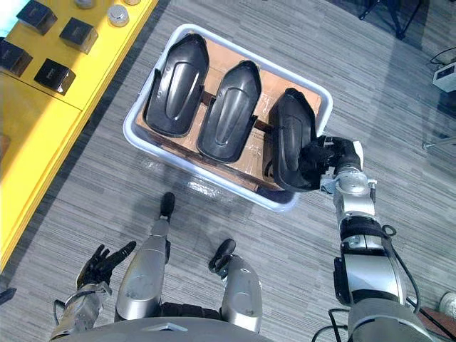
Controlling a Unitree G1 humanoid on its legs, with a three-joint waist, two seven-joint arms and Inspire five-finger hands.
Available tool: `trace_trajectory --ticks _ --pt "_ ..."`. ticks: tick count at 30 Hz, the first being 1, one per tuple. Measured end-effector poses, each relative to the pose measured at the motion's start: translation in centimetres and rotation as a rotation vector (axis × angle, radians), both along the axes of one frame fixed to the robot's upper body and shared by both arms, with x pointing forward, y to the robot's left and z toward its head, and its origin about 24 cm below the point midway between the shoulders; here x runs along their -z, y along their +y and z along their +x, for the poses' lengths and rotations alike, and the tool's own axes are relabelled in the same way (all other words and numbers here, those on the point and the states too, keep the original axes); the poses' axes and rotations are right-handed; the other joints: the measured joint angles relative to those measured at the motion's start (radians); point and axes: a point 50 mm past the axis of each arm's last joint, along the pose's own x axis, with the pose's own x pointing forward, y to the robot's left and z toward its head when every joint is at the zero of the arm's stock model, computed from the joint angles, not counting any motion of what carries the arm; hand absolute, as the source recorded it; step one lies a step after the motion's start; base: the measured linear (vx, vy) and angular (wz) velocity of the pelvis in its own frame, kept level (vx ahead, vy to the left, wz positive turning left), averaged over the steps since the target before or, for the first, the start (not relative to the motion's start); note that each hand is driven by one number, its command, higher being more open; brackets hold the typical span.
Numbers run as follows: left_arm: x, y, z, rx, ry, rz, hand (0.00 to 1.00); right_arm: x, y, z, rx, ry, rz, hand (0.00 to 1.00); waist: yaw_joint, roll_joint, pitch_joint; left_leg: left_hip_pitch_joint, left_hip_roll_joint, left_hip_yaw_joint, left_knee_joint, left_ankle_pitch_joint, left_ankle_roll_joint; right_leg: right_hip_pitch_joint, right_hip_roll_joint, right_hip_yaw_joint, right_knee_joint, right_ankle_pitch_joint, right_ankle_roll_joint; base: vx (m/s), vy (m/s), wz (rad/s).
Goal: Walk over and take three plastic housings, then place them on the shelf
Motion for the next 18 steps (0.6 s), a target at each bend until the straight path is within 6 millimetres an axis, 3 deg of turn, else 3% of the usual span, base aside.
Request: trace_trajectory --ticks 5,12,14,18 --pt "-2.4 0.9 1.5 -0.091 -0.123 0.066 1.00 -2.5 1.5 -1.2 0.081 -0.244 -0.058 0.00 -0.030 0.004 -0.020 0.048 -0.012 0.011 -0.001 -0.023 -0.004 0.052 -0.005 0.004 -0.020 -0.003 0.009 0.00 -0.024 -0.03" --pt "-7.1 3.2 3.2 -0.247 -0.331 0.142 1.00 0.2 3.9 -4.6 0.150 -0.261 -0.161 0.00 -0.065 0.005 -0.183 0.100 -0.032 0.012 0.000 -0.044 0.009 0.174 0.005 -0.035 -0.150 0.029 0.045 0.11 -0.059 0.07" --pt "-9.1 3.3 3.8 -0.271 -0.430 0.150 1.00 0.1 4.4 -4.8 0.145 -0.273 -0.196 0.00 -0.075 0.008 -0.197 0.119 -0.034 0.011 0.000 -0.045 0.010 0.215 0.012 -0.049 -0.196 0.048 0.049 0.09 -0.046 0.09" --pt "-12.8 1.9 5.5 -0.190 -0.638 0.111 1.00 -1.1 5.0 -5.0 0.131 -0.341 -0.302 0.00 -0.078 0.041 -0.232 0.154 -0.034 0.013 0.000 -0.060 0.013 0.273 0.028 -0.055 -0.264 0.080 0.055 -0.01 -0.004 -0.01"
